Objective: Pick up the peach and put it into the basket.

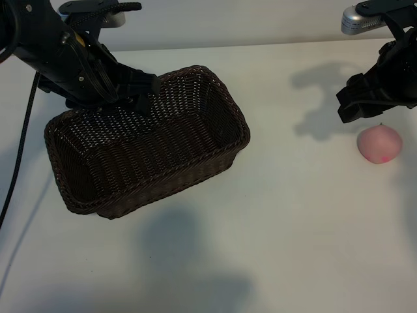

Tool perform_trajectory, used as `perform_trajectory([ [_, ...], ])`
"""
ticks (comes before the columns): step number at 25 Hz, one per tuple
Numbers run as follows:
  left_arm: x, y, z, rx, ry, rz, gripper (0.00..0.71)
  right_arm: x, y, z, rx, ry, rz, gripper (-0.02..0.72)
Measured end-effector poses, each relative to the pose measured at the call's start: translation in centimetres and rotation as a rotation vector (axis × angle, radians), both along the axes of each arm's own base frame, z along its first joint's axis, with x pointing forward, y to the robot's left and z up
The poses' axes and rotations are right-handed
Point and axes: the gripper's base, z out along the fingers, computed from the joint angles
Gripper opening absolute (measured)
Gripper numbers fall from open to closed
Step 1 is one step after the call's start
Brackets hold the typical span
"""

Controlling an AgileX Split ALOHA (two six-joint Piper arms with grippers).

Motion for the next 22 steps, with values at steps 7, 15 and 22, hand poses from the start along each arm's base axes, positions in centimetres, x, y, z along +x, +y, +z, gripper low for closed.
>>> perform_trajectory([
  [7, 0.0, 0.0, 0.0, 0.0, 0.0, 0.0, 0.592, -0.02, 0.0, -0.01, 0.0, 0.003, -0.001, 0.596],
  [15, 0.0, 0.0, 0.0, 0.0, 0.0, 0.0, 0.592, -0.06, 0.0, -0.02, 0.0, 0.007, 0.001, 0.596],
  [22, 0.1, -0.02, 0.05, -0.003, -0.011, 0.002, 0.592, -0.08, 0.0, -0.02, 0.0, 0.009, 0.002, 0.596],
])
